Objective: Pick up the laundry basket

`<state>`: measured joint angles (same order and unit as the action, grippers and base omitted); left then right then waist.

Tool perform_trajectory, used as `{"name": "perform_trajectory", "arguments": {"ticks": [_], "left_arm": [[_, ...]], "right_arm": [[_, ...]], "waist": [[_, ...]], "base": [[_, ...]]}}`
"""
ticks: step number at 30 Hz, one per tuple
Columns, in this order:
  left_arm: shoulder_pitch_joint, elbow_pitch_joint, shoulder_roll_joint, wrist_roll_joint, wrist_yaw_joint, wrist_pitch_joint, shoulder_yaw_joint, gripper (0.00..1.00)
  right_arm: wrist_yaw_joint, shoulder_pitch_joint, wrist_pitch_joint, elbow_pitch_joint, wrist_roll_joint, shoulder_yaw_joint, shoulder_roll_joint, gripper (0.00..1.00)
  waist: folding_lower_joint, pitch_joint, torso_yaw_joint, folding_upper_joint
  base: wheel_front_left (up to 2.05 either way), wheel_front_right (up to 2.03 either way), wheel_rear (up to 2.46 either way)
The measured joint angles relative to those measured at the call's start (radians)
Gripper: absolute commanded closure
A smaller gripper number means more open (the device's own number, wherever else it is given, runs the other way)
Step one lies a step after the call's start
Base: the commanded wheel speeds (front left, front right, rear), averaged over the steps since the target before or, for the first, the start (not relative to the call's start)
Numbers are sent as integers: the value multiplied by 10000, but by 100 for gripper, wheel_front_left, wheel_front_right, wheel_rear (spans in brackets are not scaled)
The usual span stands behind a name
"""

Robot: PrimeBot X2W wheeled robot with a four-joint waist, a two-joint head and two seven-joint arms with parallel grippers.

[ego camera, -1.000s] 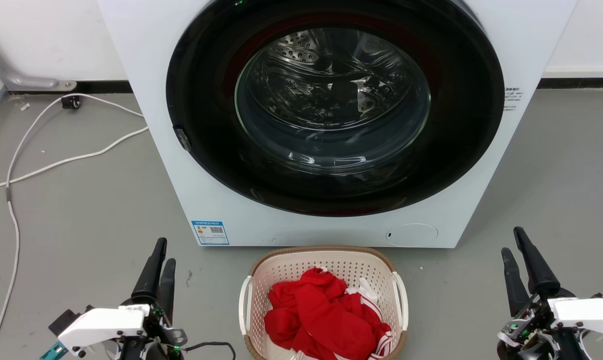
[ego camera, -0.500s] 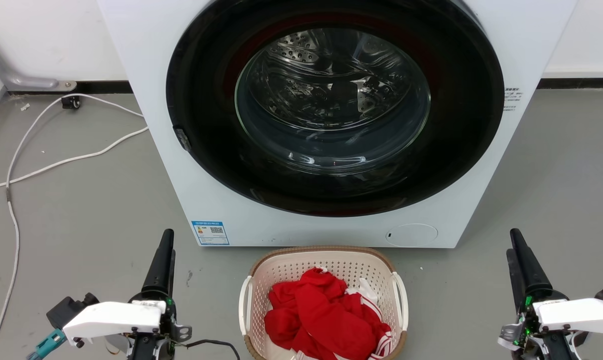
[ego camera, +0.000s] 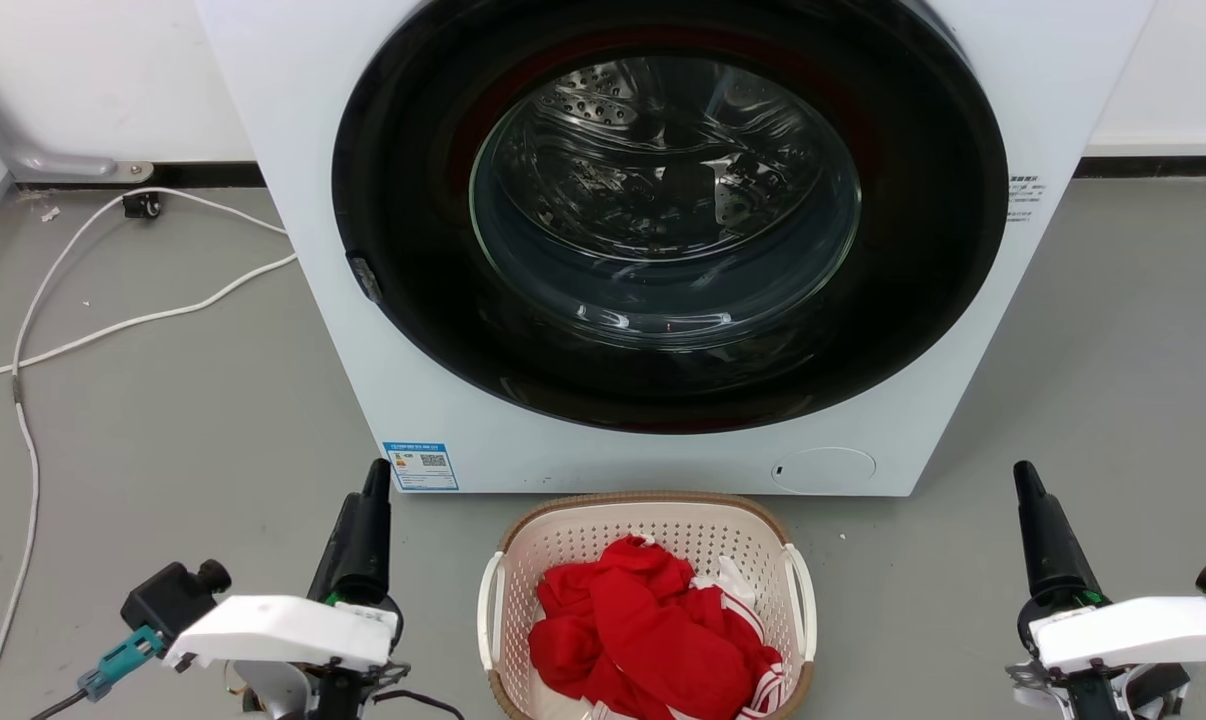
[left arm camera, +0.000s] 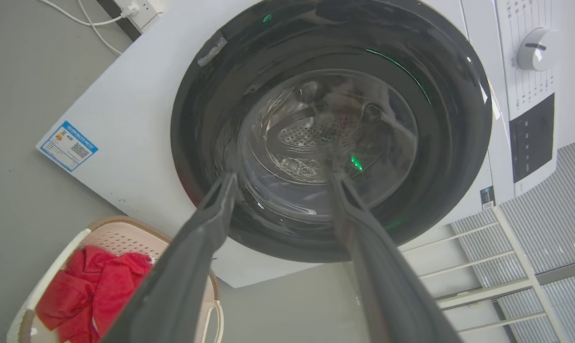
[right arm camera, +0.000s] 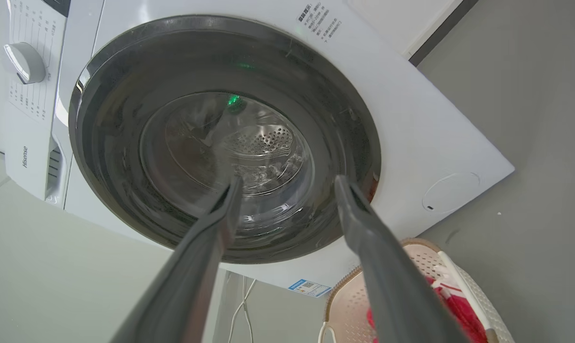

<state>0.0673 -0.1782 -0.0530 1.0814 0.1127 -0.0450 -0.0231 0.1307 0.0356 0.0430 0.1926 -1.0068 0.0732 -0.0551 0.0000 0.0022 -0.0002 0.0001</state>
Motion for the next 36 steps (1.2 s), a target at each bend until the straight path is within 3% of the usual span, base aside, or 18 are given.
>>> {"name": "perform_trajectory", "arguments": {"ticks": [11, 36], "left_arm": [[0, 40, 2, -2230, -244, -360, -359, 0], [-1, 79, 2, -5647, -644, -1085, -602, 0]], "right_arm": [[0, -158, 359, -228, 2368, -54, 6, 0], [0, -380, 756, -660, 6261, -213, 15, 0]], "waist": [[0, -10, 8, -1], [0, -48, 12, -1]], "base": [[0, 0, 0], [0, 0, 0]]}}
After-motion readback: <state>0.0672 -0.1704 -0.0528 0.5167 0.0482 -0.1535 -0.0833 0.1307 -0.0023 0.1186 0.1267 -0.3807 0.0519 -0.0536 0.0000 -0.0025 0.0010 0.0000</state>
